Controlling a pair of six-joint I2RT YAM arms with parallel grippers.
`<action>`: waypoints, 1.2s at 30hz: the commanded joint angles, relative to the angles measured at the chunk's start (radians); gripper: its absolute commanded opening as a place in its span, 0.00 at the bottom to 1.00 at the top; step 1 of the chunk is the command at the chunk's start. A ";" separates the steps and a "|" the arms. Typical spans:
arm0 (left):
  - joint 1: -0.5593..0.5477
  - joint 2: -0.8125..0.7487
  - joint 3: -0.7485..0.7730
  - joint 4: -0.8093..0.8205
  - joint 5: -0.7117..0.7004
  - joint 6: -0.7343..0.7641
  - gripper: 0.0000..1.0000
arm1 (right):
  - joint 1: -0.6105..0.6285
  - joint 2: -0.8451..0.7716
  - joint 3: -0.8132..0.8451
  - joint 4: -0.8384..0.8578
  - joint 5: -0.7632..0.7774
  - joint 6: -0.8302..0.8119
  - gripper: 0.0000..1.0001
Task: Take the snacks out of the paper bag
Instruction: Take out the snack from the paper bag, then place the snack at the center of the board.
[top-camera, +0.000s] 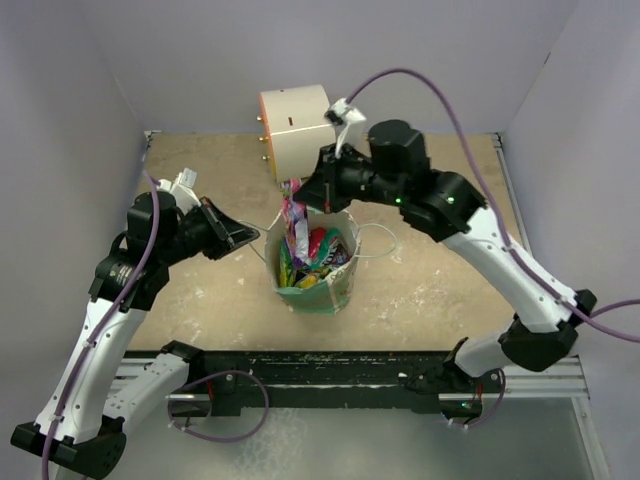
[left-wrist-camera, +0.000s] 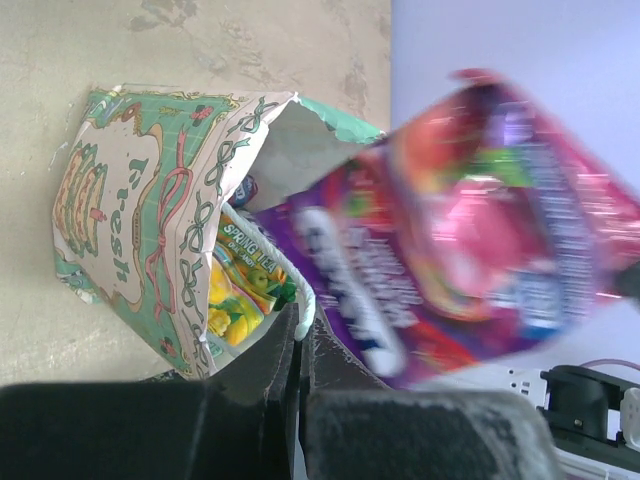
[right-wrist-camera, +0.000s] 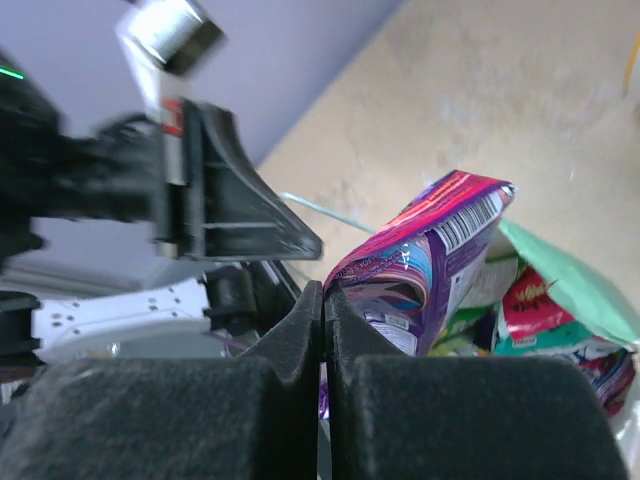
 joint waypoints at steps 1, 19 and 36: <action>0.002 -0.010 0.058 0.067 0.026 0.022 0.00 | 0.002 -0.101 0.161 0.000 0.106 -0.062 0.00; 0.003 0.044 0.083 0.072 0.056 0.033 0.00 | -0.277 -0.159 0.165 -0.237 0.928 -0.078 0.00; 0.003 0.113 0.108 0.081 0.125 0.073 0.00 | -0.767 -0.064 -0.353 0.007 0.775 -0.020 0.00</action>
